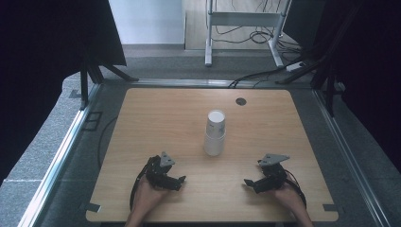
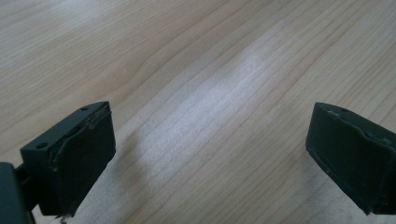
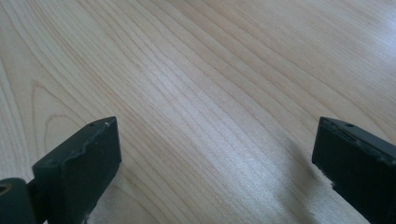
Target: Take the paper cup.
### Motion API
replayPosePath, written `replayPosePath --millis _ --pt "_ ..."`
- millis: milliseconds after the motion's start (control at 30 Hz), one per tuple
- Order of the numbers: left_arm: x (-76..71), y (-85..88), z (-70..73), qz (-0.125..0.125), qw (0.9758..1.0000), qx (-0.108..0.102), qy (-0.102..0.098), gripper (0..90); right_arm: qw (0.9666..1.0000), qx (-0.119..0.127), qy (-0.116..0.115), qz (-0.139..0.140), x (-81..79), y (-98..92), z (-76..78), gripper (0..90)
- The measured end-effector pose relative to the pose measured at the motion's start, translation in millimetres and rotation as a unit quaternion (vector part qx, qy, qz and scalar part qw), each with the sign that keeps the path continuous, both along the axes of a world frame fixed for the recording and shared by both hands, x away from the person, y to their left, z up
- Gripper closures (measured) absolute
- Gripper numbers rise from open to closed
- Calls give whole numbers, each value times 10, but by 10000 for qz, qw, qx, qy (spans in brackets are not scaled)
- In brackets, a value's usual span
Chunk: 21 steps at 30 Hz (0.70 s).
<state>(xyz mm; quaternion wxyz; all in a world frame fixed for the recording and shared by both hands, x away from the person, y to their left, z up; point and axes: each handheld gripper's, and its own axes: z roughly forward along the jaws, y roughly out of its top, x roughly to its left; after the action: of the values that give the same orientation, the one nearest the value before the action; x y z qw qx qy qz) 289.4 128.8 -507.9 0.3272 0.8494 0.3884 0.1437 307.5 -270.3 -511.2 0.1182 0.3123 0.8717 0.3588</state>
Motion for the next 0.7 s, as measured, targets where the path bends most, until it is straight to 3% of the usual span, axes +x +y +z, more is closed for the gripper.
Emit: replayPosePath --millis 267,433,700 --pt "19 -30 67 -211 9996 -118 -124 31 9999 17 9 114 12 21 96 13" --pt "61 -59 127 -306 9994 -79 -143 31 9999 69 -16 139 33 34 184 13" --pt "167 -85 253 -457 9984 -305 -87 29 9997 40 63 225 72 72 330 12"
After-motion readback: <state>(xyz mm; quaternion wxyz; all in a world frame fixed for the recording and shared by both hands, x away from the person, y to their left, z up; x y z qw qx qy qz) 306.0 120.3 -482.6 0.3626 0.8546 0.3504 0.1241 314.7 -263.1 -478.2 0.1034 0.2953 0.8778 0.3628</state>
